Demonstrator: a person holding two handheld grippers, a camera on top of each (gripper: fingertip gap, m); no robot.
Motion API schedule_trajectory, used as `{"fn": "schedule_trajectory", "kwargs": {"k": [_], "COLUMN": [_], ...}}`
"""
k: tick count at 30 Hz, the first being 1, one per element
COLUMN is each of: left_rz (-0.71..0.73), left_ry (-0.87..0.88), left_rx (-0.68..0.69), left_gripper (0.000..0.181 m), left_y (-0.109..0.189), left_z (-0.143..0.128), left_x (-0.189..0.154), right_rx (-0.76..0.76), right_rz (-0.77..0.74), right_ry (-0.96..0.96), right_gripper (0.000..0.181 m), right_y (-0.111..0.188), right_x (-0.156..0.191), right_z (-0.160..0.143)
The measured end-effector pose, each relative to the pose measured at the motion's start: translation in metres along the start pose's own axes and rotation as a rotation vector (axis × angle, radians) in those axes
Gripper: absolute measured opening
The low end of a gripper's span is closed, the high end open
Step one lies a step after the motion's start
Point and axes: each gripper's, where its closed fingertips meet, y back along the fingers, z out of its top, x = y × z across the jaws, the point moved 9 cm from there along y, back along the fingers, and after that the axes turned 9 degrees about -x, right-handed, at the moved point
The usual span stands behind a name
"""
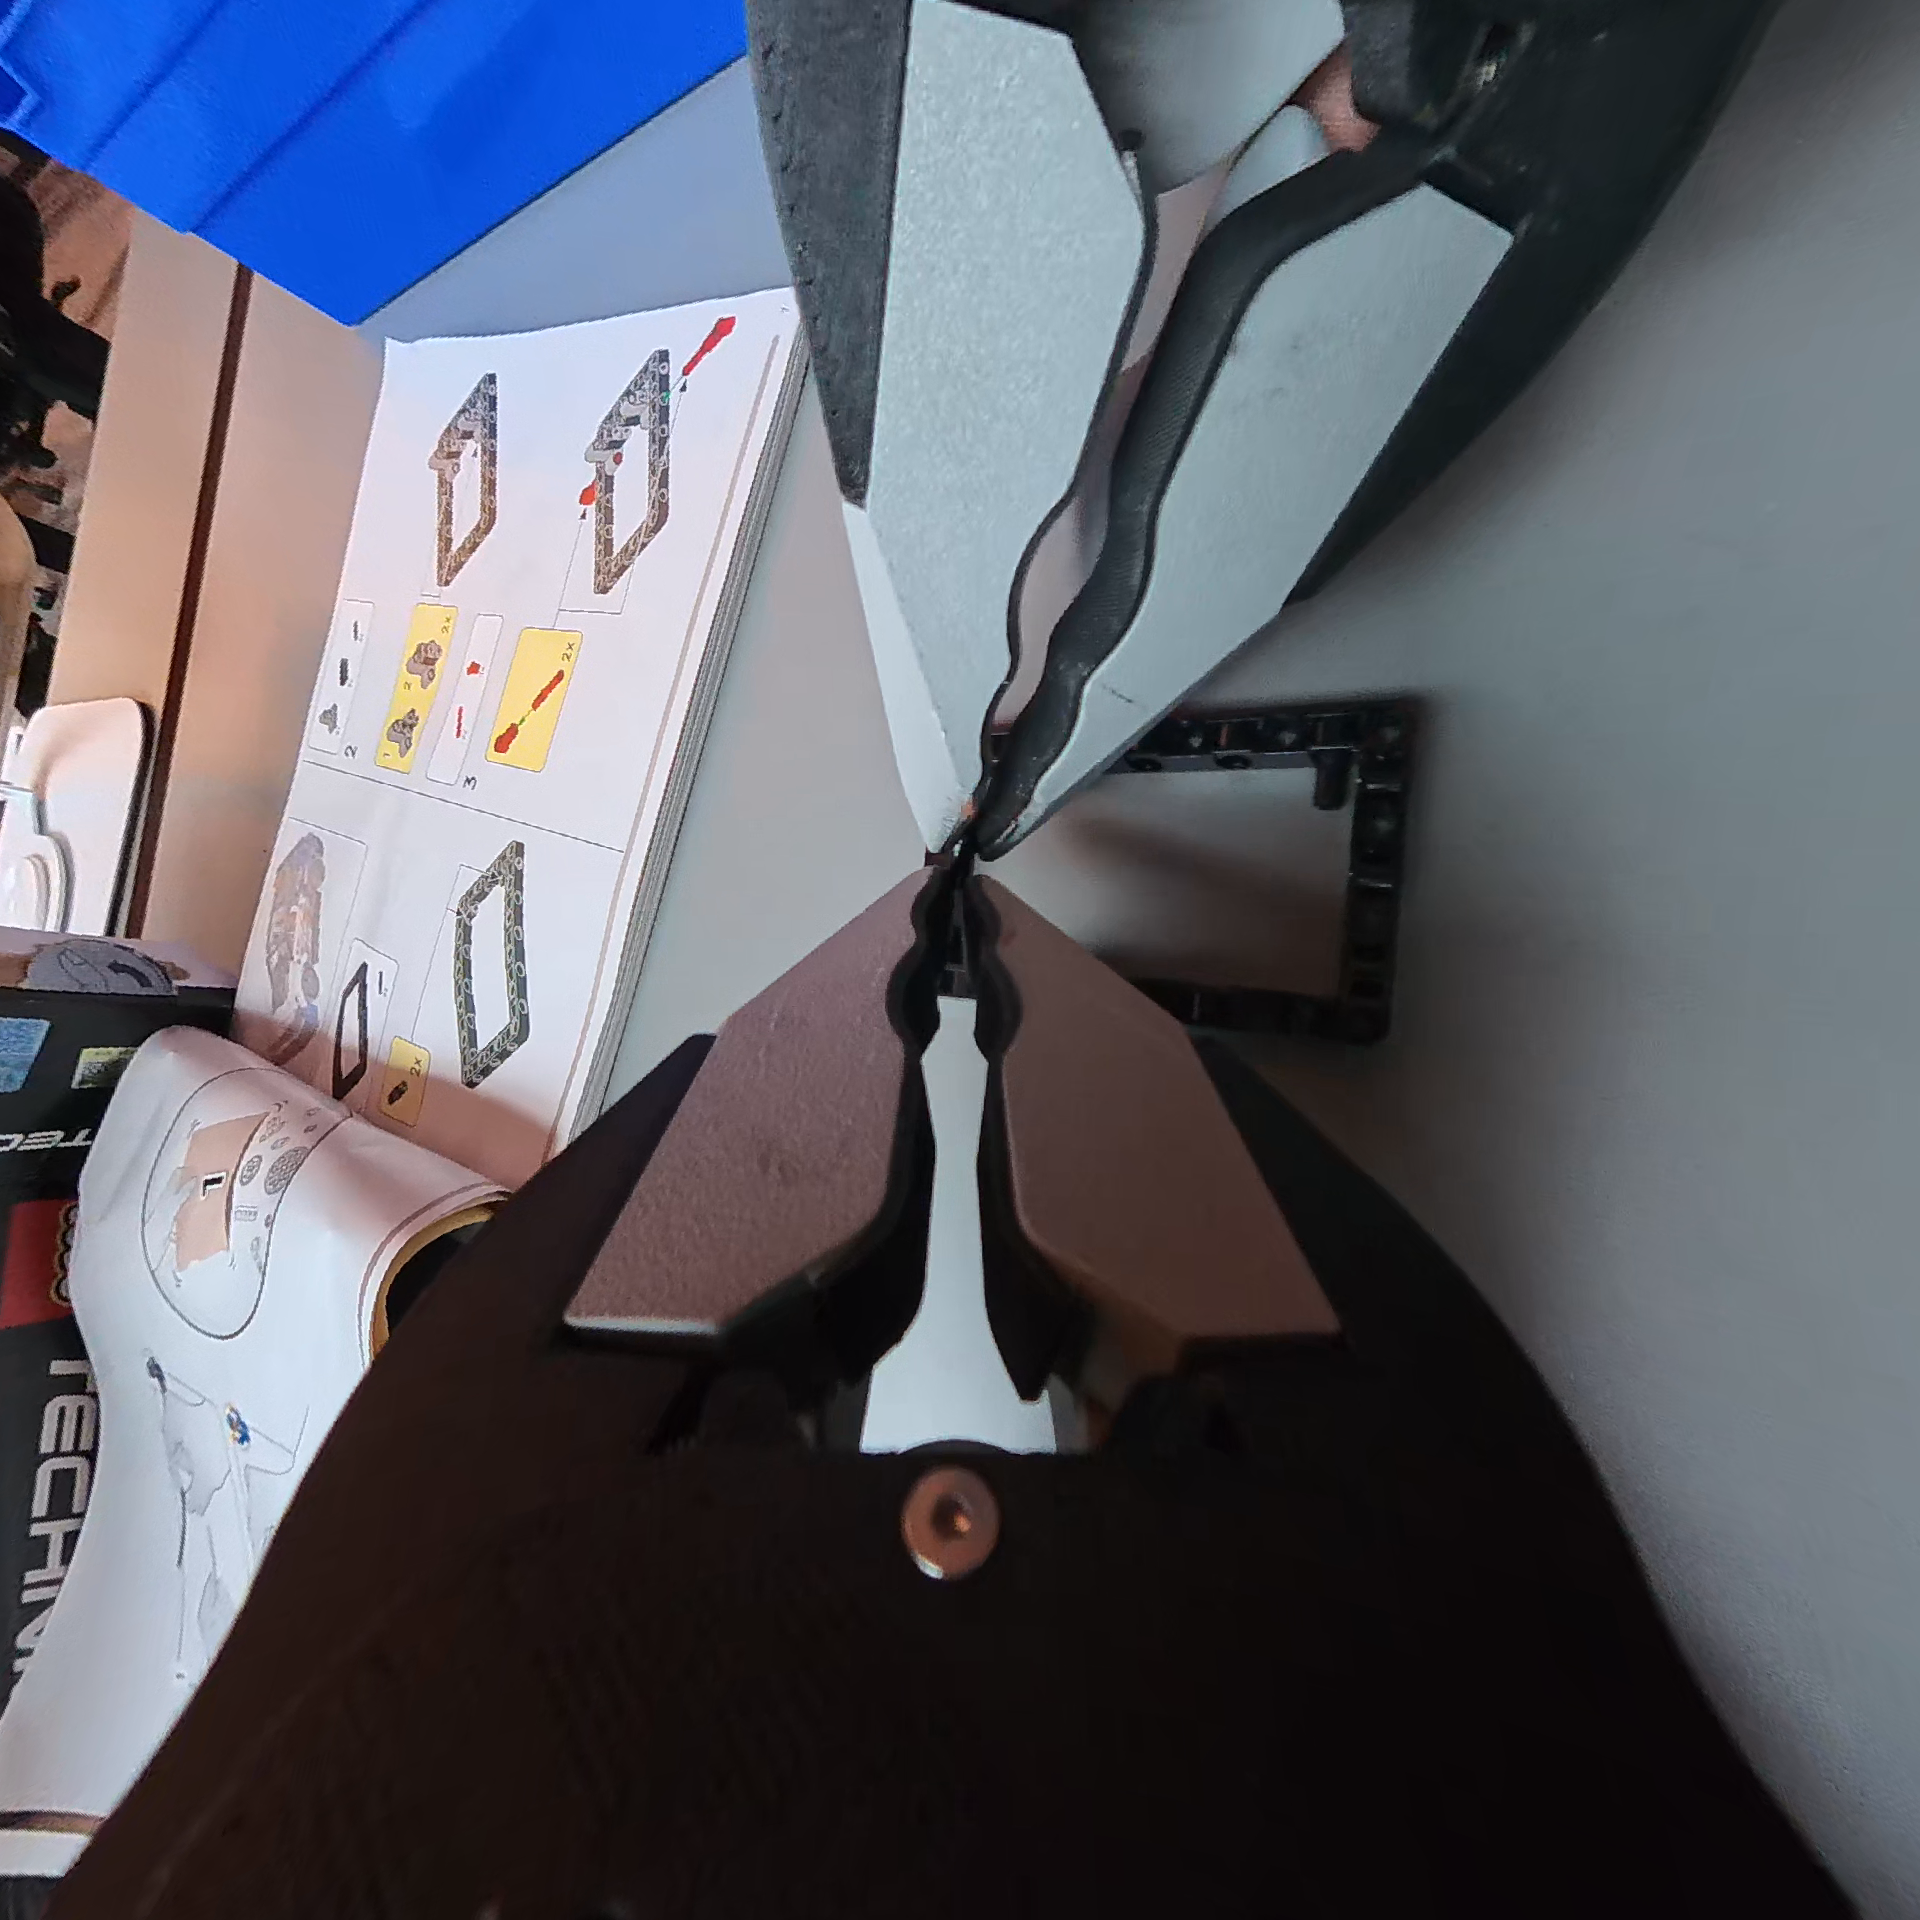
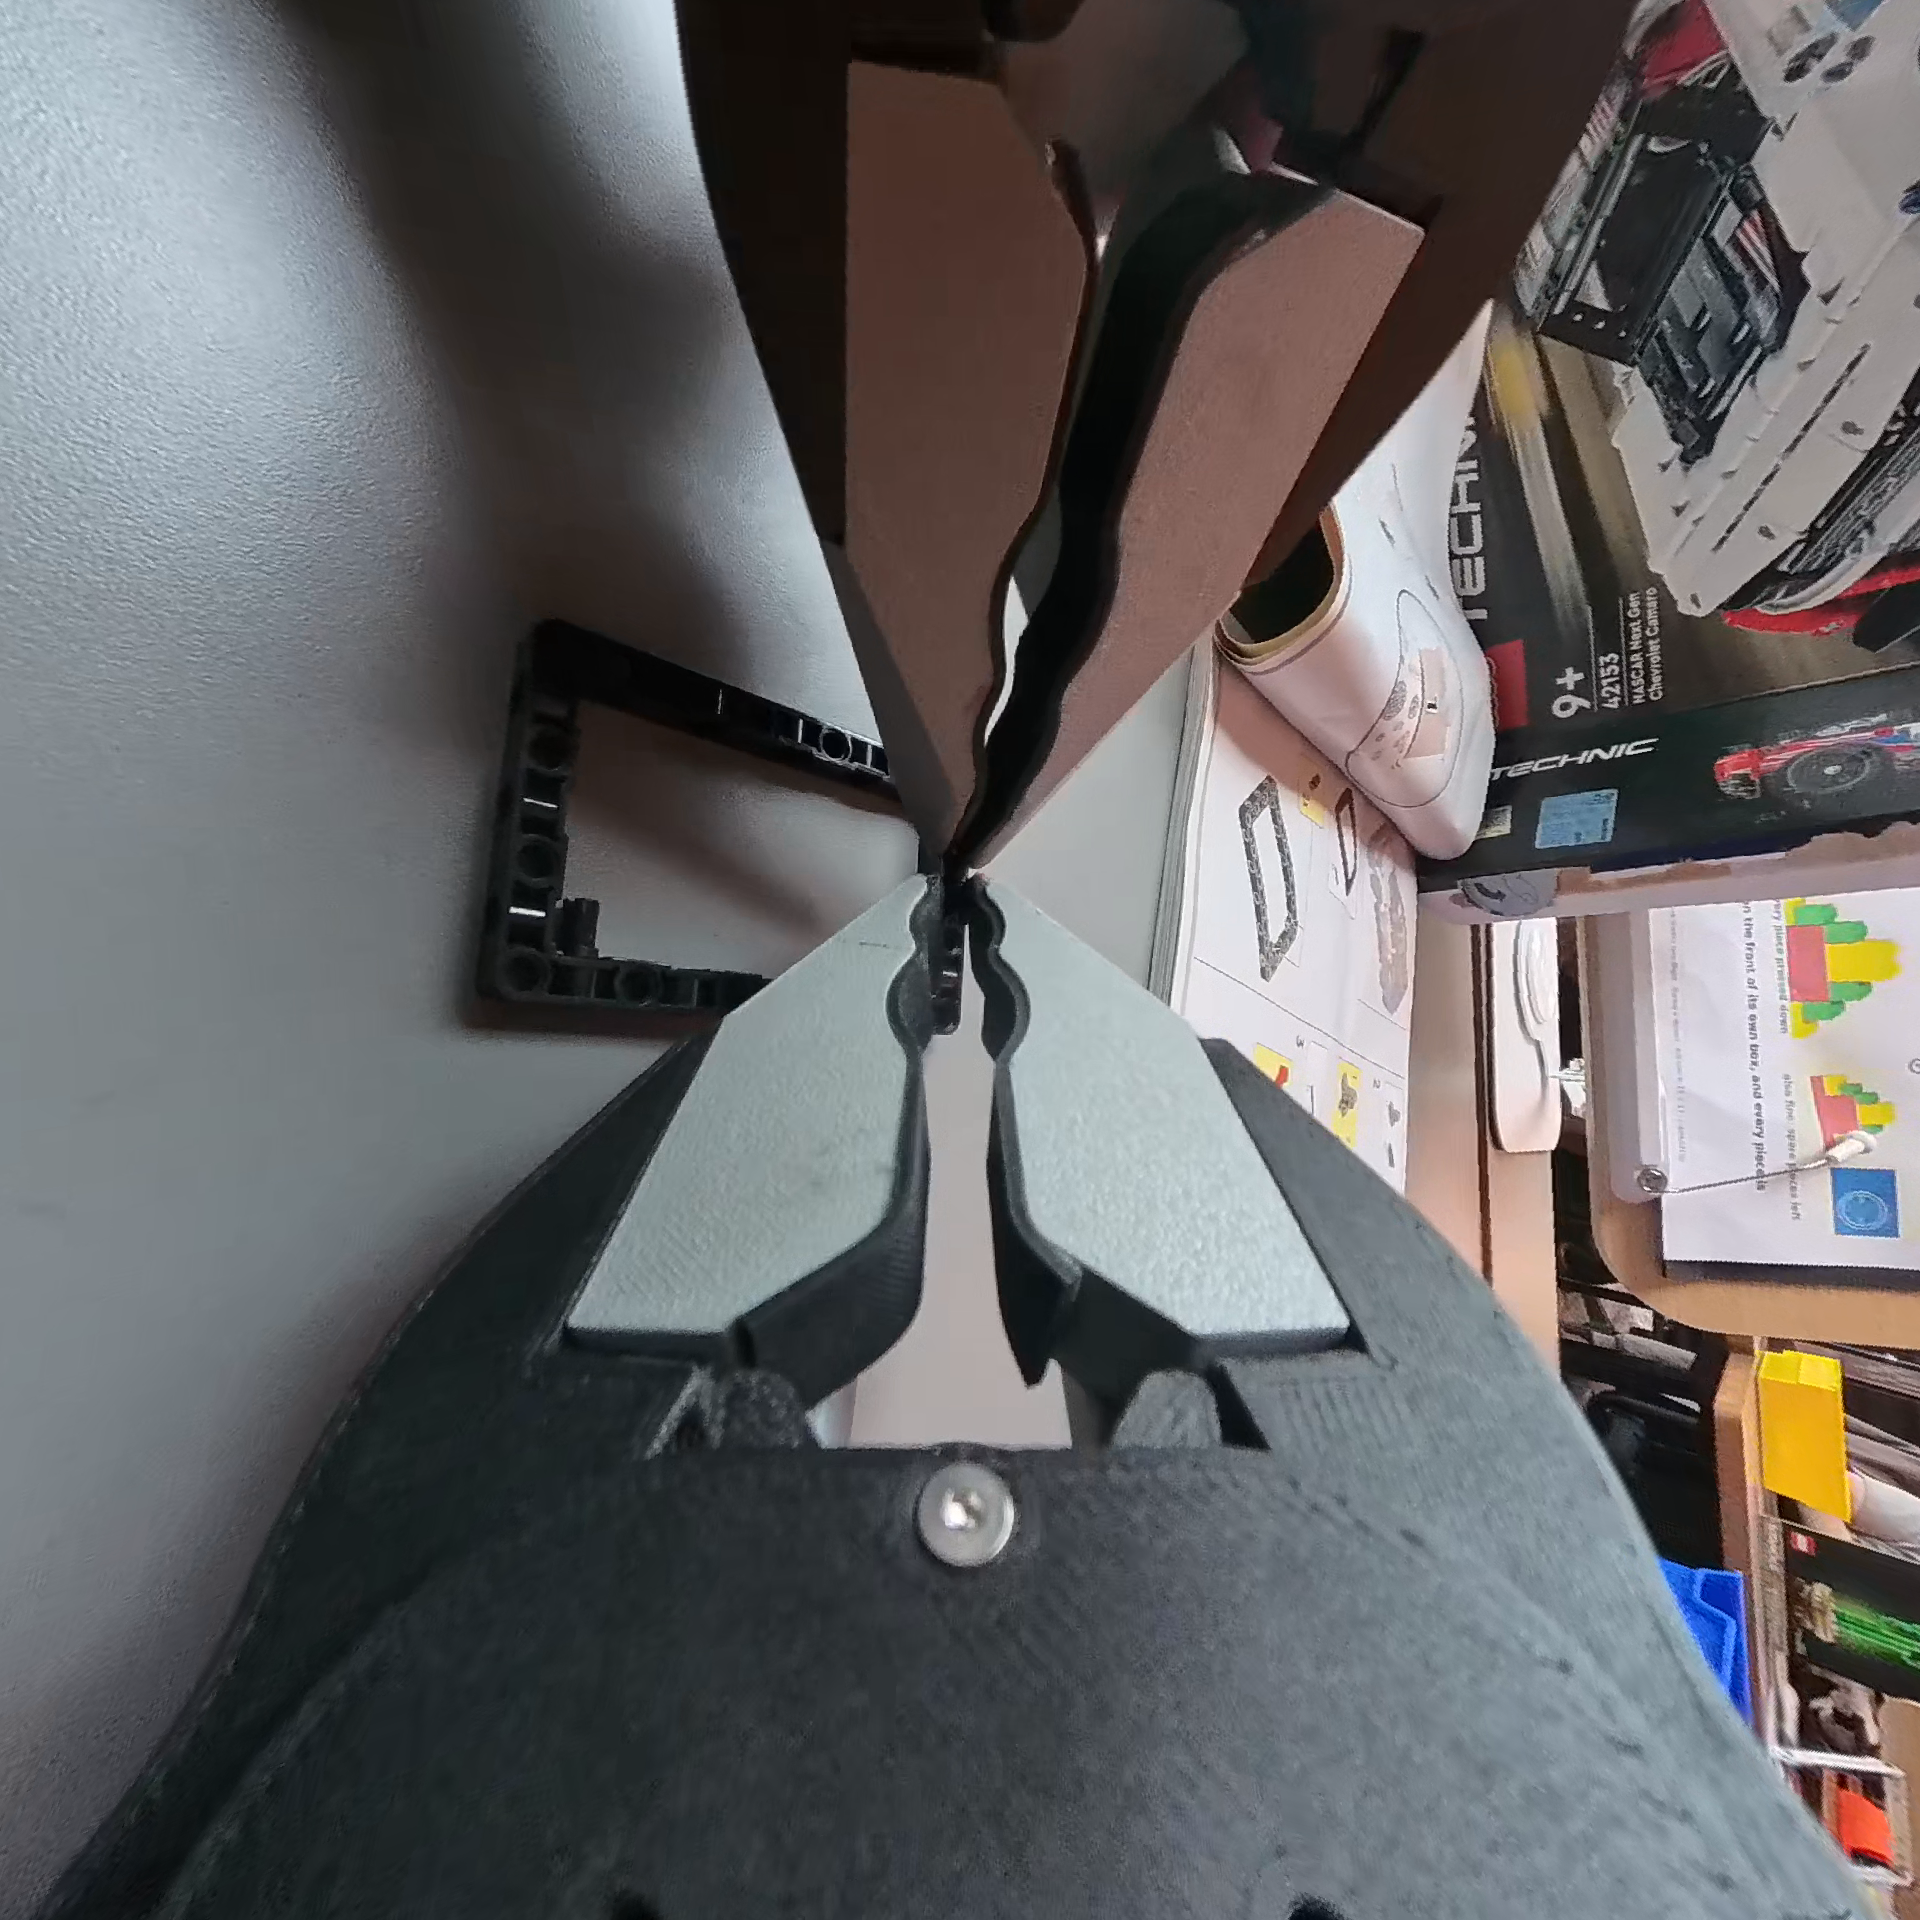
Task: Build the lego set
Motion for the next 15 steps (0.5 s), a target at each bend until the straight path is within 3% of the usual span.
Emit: {"fn": "schedule_trajectory", "kwargs": {"k": [15], "left_rz": [0.01], "left_ry": [-0.001], "left_rx": [-0.012], "left_gripper": [0.0], "left_y": [-0.0017], "left_z": [-0.0005], "left_x": [-0.0033], "right_rx": [0.013], "right_rz": [0.001], "right_ry": [0.007], "right_gripper": [0.001], "right_y": [0.0004], "right_x": [0.0013], "right_z": [0.0004]}}
